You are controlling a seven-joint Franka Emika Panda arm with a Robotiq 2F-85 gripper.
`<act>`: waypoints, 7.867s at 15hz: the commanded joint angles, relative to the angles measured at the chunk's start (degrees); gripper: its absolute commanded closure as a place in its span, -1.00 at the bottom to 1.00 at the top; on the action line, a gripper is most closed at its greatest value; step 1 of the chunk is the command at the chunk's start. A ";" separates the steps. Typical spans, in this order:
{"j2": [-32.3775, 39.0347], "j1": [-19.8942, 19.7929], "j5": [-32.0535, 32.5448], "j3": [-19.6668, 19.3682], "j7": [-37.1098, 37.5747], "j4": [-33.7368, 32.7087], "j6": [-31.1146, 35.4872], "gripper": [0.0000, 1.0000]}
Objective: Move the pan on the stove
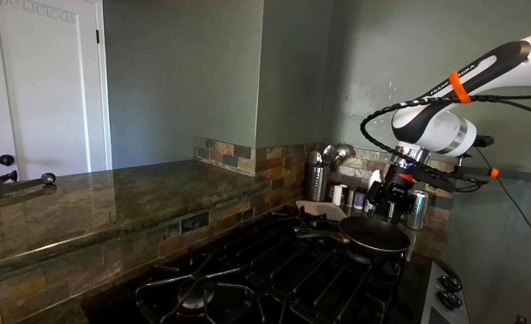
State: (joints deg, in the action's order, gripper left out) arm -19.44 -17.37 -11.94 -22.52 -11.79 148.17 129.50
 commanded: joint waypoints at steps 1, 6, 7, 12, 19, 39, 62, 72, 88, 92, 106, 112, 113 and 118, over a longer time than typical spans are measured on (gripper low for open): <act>1.46 -0.50 1.31 -1.53 -4.91 -1.53 -0.60 -1.00; 3.98 -2.10 5.60 -2.43 -6.28 -2.78 -1.37 -1.00; 4.56 -2.49 6.22 -2.59 -6.25 -2.88 -1.26 -1.00; 8.16 -4.16 7.86 -3.99 -7.39 -3.84 -1.00 -1.00; 11.89 -3.84 5.01 -3.31 -5.78 -4.15 0.52 -1.00; 14.35 -3.96 4.98 -0.98 0.68 -4.60 3.17 0.26; 13.13 -1.30 -0.84 1.33 -1.26 -4.37 2.42 0.93; 12.94 2.28 -5.60 4.15 -6.75 -2.56 1.98 0.93; 2.96 6.66 -3.65 8.29 -7.01 5.72 2.67 0.93; 2.49 8.57 -4.02 9.09 -7.48 6.07 1.85 0.93; 3.74 11.66 -4.55 10.84 -7.44 4.87 -0.10 0.93; 3.97 15.91 -5.66 12.98 -9.88 4.64 -4.40 0.93; 4.50 16.46 -6.03 13.18 -10.24 4.45 -4.52 0.93; 6.11 18.56 -8.23 14.32 -11.19 3.62 -4.13 0.93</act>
State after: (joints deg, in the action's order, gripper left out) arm -14.87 -0.03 -17.54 -8.76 -21.25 152.85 126.16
